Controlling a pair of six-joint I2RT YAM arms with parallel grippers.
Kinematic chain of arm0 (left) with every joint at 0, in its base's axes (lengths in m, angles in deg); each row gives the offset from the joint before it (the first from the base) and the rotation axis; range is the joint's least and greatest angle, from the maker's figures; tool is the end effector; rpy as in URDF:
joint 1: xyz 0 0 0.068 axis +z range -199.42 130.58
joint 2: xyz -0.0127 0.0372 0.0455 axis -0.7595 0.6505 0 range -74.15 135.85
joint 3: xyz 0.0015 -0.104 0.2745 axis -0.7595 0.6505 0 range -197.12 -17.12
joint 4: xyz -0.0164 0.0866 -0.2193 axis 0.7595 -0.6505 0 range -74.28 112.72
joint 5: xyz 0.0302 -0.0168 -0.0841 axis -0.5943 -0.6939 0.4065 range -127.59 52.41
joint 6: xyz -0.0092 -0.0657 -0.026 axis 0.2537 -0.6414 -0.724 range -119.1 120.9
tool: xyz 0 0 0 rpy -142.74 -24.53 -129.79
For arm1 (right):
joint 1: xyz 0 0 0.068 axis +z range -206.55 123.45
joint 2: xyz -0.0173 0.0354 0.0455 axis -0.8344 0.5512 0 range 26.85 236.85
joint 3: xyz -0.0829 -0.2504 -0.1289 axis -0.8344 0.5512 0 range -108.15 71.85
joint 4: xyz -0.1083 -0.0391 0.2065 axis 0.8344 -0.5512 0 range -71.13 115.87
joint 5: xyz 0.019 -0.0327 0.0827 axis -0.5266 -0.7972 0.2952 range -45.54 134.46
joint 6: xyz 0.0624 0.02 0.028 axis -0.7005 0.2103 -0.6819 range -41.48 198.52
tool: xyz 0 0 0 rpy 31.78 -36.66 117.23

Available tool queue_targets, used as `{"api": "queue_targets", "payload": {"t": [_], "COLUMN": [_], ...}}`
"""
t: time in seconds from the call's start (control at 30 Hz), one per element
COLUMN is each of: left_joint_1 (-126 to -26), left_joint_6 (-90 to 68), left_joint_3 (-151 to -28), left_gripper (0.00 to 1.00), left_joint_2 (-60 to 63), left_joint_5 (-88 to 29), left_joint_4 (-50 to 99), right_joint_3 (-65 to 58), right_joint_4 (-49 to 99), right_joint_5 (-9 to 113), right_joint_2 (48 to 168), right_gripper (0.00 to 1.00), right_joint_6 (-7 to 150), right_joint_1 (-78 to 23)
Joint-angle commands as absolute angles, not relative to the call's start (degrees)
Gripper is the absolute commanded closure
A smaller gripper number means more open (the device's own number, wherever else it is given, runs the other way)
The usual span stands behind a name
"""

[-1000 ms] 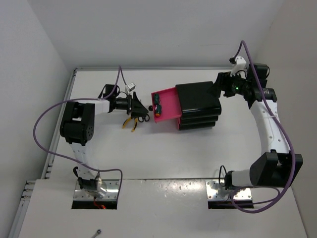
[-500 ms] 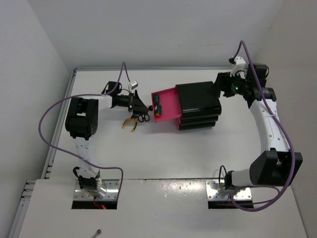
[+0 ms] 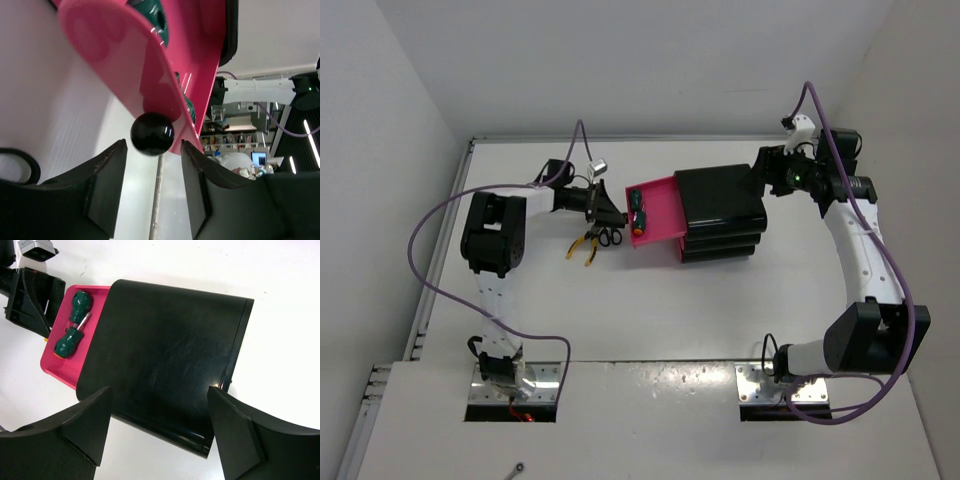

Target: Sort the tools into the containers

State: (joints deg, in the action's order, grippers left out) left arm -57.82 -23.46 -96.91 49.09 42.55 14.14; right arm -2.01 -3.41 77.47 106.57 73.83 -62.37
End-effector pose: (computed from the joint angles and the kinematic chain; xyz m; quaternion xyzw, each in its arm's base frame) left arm 0.4146 -0.1196 0.1795 0.1069 0.7457 -0.6542 0.0673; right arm 0.2946 0.0021 0.3608 -0.0524 0.8594 0.2478 0.4442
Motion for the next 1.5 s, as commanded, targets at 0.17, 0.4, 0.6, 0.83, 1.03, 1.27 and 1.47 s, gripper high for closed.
{"api": "queue_targets", "payload": {"t": [0.17, 0.4, 0.6, 0.83, 1.03, 1.27, 1.47], "left_joint_1": [-60.67, -61.20, -61.73, -62.25, -64.98, -69.19, -70.25], "left_joint_6": [-19.31, -18.79, -19.31, -21.42, -20.90, -20.90, -21.42], "left_joint_3": [-101.85, -103.08, -105.01, -108.53, -108.53, -109.06, -111.51], "left_gripper": [0.55, 0.69, 0.72, 0.77, 0.82, 0.86, 0.87], "left_joint_2": [50.66, 50.13, 48.55, 47.93, 45.39, 44.24, 44.86], "left_joint_5": [46.26, 45.65, 44.33, 42.31, 40.47, 38.71, 38.17], "left_joint_4": [11.90, 11.90, 11.90, 11.90, 11.90, 11.90, 11.90], "right_joint_3": [-2.42, -2.42, -1.89, -1.89, -0.83, -0.31, 0.31], "right_joint_4": [-2.61, -2.61, -2.61, -2.08, -2.08, -1.55, -1.55], "right_joint_5": [77.95, 77.95, 77.95, 77.95, 77.42, 76.89, 76.89], "right_joint_2": [107.09, 107.09, 107.09, 107.09, 106.57, 106.57, 105.52], "right_gripper": [0.24, 0.24, 0.24, 0.25, 0.25, 0.25, 0.25], "right_joint_6": [74.48, 74.48, 74.48, 74.48, 74.48, 73.95, 73.95], "right_joint_1": [-62.53, -62.53, -62.53, -62.53, -62.00, -62.00, -62.00]}}
